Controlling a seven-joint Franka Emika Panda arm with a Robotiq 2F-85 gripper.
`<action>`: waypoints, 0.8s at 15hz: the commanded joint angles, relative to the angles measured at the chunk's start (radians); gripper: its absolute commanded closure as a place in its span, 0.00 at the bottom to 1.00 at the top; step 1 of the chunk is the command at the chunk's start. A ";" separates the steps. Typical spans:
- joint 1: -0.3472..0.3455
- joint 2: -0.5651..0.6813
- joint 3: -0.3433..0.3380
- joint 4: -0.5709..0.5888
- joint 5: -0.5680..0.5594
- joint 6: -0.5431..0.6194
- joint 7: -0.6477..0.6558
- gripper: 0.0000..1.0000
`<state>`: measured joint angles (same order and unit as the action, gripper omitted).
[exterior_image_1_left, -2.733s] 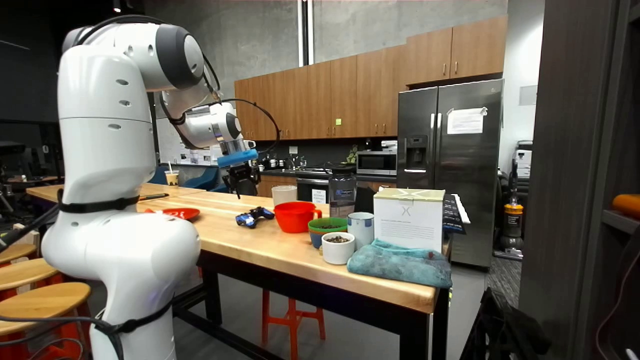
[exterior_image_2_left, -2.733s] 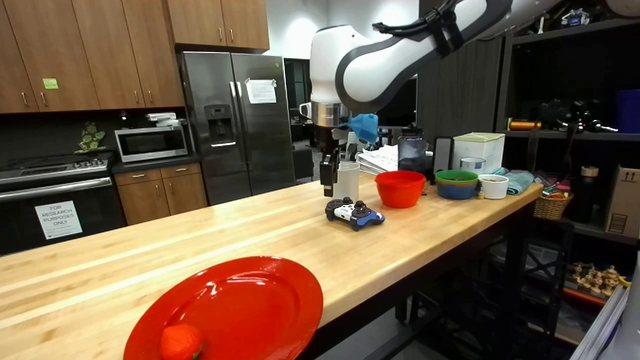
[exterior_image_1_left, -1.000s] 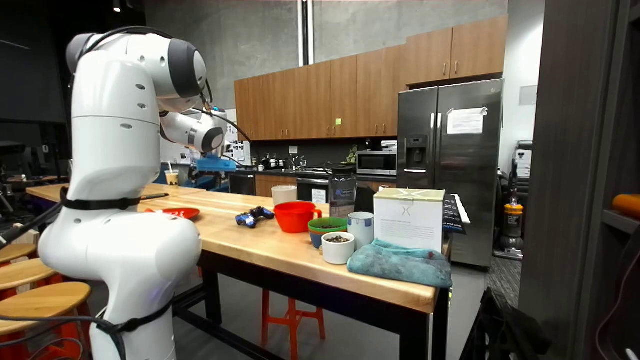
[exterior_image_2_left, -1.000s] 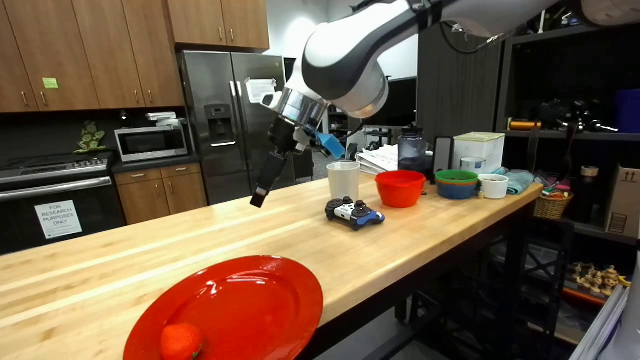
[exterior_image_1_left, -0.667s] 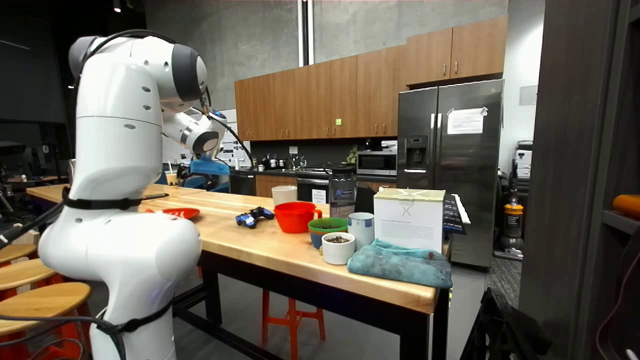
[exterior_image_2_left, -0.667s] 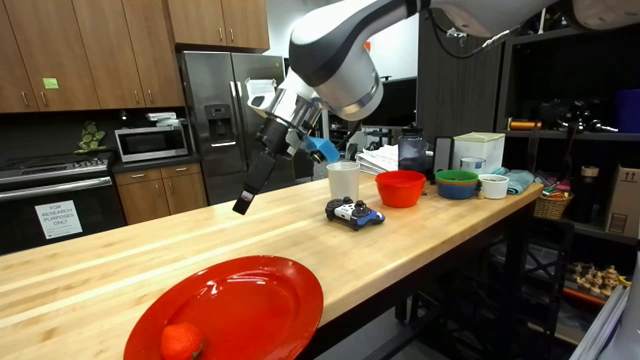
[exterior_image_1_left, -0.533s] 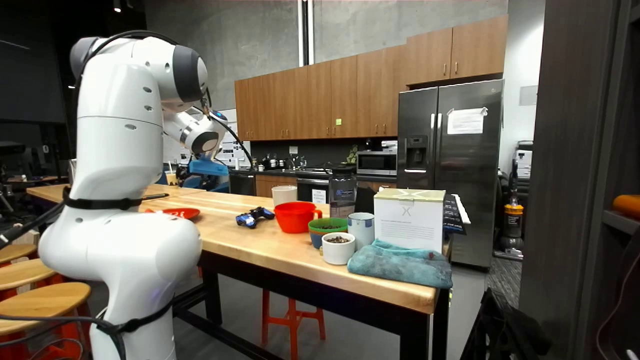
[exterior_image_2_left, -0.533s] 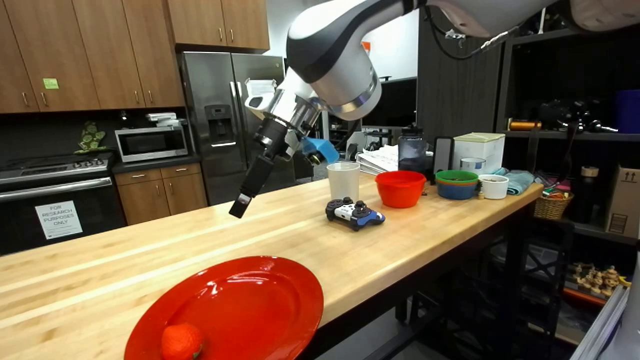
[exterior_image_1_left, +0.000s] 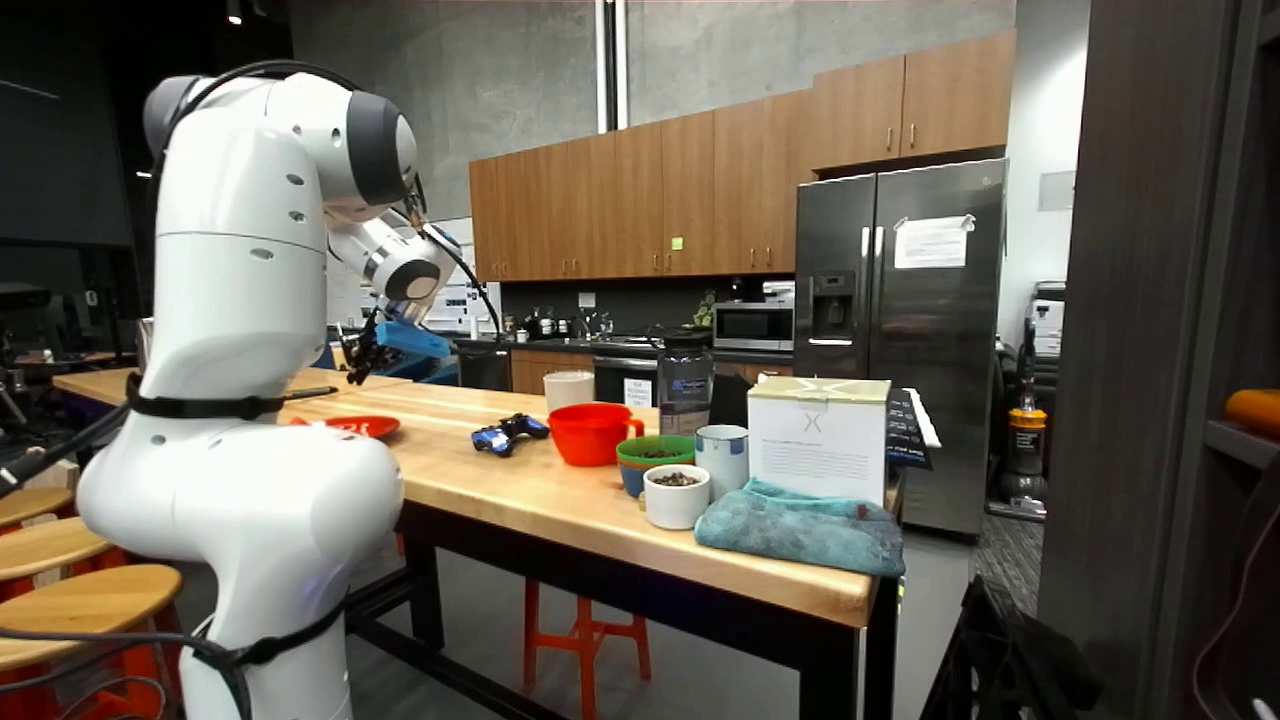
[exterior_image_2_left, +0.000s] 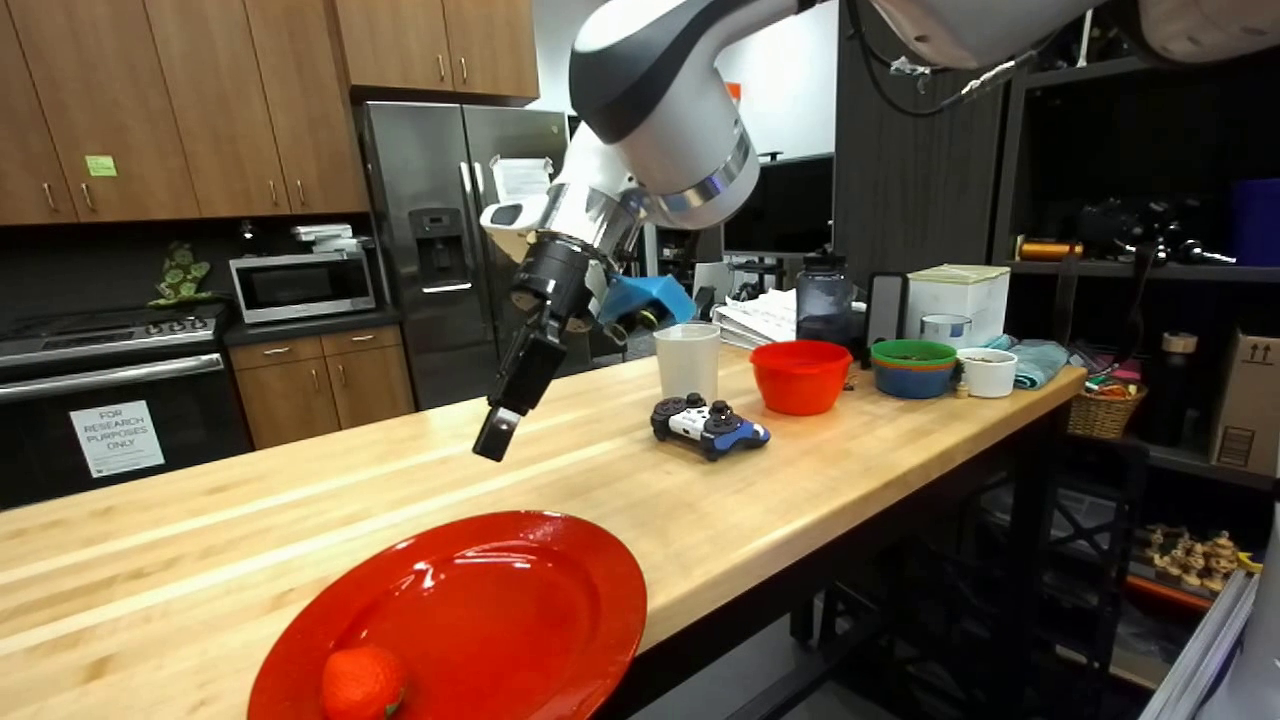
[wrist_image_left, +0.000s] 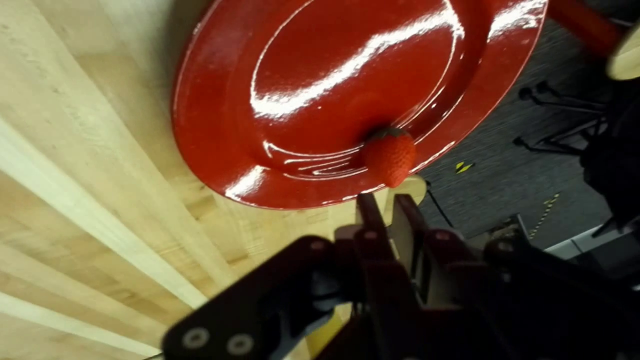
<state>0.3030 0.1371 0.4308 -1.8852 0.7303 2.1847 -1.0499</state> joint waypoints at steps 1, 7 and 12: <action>0.001 -0.021 -0.019 0.005 -0.004 -0.100 -0.045 1.00; 0.024 -0.026 -0.008 -0.005 0.028 -0.105 -0.107 1.00; 0.063 -0.033 0.005 -0.054 0.004 -0.068 -0.142 1.00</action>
<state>0.3491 0.1326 0.4332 -1.8928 0.7331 2.0846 -1.1588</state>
